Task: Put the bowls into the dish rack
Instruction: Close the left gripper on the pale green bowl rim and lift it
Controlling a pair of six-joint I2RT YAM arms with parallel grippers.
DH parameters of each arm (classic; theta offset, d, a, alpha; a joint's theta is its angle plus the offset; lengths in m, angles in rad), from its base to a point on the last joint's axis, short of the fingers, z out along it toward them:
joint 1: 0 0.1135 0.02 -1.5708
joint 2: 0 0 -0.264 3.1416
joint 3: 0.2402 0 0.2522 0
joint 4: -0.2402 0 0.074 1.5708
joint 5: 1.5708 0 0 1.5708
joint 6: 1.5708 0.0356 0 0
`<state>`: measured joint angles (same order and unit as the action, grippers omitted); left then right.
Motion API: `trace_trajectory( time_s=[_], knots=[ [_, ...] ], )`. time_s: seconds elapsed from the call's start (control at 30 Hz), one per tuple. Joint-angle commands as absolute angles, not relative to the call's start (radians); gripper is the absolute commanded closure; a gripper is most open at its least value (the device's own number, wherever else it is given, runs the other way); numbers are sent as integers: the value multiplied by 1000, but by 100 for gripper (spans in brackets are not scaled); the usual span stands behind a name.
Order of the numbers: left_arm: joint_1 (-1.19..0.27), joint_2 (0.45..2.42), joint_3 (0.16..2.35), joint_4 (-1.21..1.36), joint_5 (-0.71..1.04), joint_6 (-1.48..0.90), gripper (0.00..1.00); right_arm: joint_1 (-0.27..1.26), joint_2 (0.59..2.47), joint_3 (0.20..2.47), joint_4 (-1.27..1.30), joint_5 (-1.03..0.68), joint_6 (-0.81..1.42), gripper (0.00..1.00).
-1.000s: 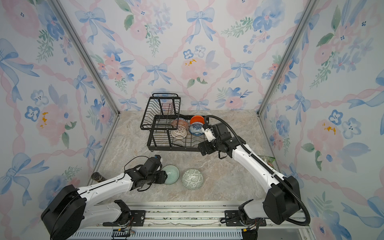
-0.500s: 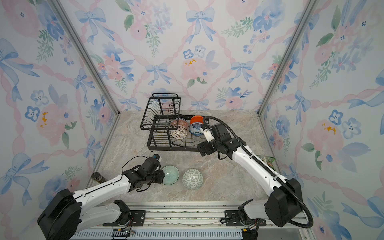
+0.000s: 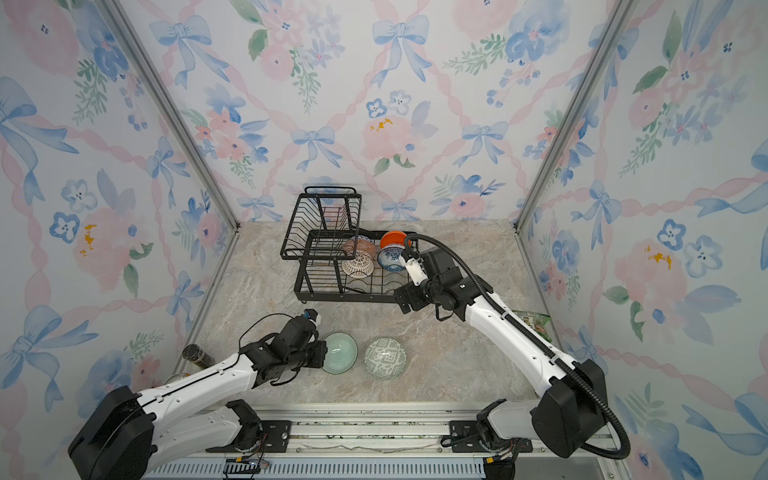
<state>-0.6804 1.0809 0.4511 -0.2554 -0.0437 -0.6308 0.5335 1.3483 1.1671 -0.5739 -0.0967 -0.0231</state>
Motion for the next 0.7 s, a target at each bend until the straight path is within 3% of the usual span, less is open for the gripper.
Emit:
trace_trajectory(
  time_s=[0.0, 0.67],
  knots=[
    [-675, 1059, 441, -260, -57, -618, 100, 548, 1329, 1175, -606, -85, -34, 3],
    [-680, 937, 587, -345, -121, -544, 100, 549, 1327, 1176, -606, -85, -35, 3]
  ],
)
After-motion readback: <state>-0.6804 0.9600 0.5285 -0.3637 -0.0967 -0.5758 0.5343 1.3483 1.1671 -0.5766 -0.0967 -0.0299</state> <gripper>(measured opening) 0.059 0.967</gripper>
